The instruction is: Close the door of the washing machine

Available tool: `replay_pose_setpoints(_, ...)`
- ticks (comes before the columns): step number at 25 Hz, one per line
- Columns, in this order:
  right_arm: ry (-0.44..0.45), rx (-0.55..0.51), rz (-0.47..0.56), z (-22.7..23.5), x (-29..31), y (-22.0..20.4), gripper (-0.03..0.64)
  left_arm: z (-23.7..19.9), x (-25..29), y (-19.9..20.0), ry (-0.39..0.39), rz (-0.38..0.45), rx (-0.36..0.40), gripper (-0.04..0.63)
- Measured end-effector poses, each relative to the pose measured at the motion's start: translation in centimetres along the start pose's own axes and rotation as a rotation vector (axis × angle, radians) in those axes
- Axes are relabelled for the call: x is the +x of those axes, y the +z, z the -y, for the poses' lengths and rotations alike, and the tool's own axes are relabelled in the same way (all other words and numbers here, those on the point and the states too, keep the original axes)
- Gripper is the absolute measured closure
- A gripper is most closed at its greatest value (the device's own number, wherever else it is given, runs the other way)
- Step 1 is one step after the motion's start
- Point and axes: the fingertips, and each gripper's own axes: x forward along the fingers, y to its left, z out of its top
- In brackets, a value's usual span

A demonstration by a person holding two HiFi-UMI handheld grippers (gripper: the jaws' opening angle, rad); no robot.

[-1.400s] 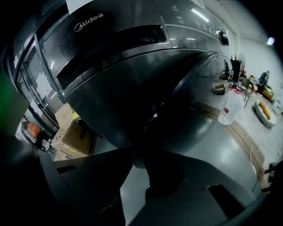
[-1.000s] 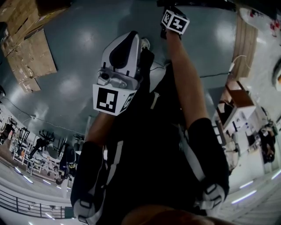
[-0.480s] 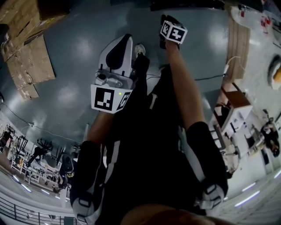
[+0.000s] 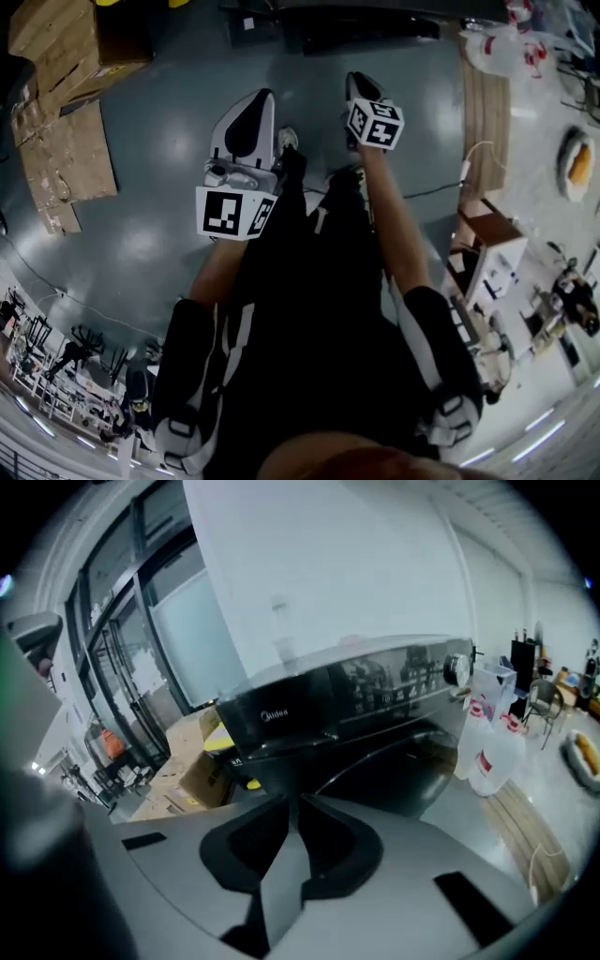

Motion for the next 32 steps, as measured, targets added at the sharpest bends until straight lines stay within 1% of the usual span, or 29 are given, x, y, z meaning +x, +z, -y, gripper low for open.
replay_pose_setpoints(4, 0.031, -0.023, 0.069, -1.0, -4.9, 3.3, 0.584, 1.8, -0.4, 1.3, 0.012, 0.016, 0.032, 0.591)
replay_pose_setpoints(7, 0.047, -0.031, 0.128, -1.9, -8.4, 5.8, 0.586, 2.9, -0.4, 2.2, 0.011, 0.027, 0.037, 0.591)
replay_pose_setpoints(10, 0.057, -0.042, 0.214, -2.9, -12.6, 8.4, 0.591, 4.4, -0.8, 3.2, 0.009, 0.029, 0.055, 0.591)
replay_pose_setpoints(13, 0.071, -0.076, 0.295, -3.9, -17.1, 10.5, 0.597, 6.1, -1.3, 3.8, 0.002, 0.026, 0.056, 0.591)
replay_pose_setpoints(15, 0.081, -0.099, 0.343, -4.8, -19.7, 11.7, 0.601, 6.8, -1.7, 4.5, -0.006, 0.032, 0.06, 0.591)
replay_pose_setpoints(18, 0.101, -0.107, 0.409, -6.4, -23.5, 13.3, 0.604, 7.5, -2.5, 5.7, -0.013, 0.042, 0.075, 0.591)
replay_pose_setpoints(22, 0.119, -0.118, 0.489, -8.2, -28.1, 14.8, 0.604, 8.4, -3.9, 7.0, -0.021, 0.051, 0.096, 0.591)
replay_pose_setpoints(25, 0.124, -0.134, 0.535, -9.1, -30.7, 15.3, 0.603, 8.8, -4.8, 7.2, -0.032, 0.051, 0.109, 0.591)
replay_pose_setpoints(28, 0.122, -0.151, 0.549, -9.5, -31.9, 15.1, 0.604, 9.1, -5.3, 6.9, -0.043, 0.05, 0.108, 0.591)
replay_pose_setpoints(32, 0.116, -0.153, 0.539, -9.6, -32.2, 14.4, 0.607, 9.4, -5.6, 6.7, -0.057, 0.051, 0.111, 0.591)
